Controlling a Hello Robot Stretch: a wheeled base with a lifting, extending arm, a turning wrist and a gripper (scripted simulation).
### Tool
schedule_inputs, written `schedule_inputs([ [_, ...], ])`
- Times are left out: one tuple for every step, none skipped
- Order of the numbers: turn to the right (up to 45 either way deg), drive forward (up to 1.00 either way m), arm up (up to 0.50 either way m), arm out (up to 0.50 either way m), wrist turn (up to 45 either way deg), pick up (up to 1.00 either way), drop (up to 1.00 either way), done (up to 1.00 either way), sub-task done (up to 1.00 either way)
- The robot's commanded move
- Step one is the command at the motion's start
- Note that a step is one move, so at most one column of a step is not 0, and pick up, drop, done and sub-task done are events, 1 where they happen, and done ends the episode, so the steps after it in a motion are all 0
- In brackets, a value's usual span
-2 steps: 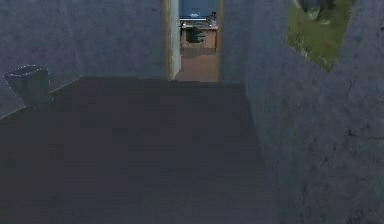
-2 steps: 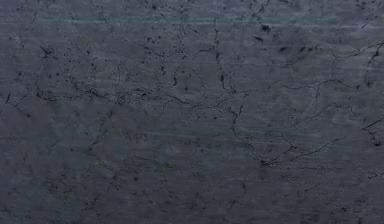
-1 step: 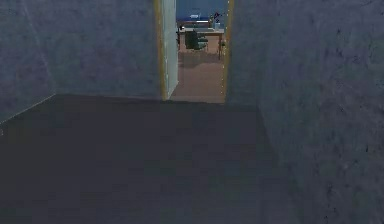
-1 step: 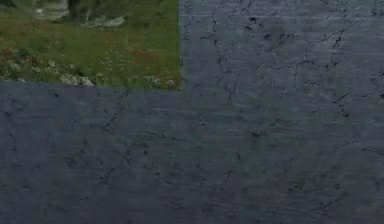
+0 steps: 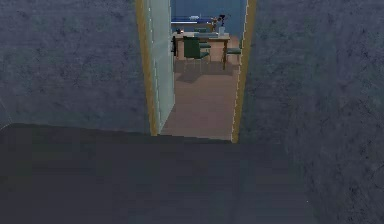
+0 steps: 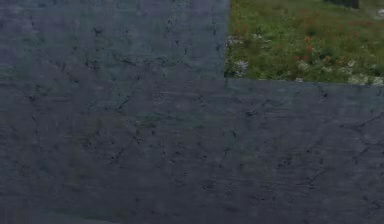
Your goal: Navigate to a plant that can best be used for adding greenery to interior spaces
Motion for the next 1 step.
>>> schedule_inputs([
  [3.0, 0.00, 0.00, 0.00, 0.0, 0.00, 0.00, 0.00, 0.00],
])
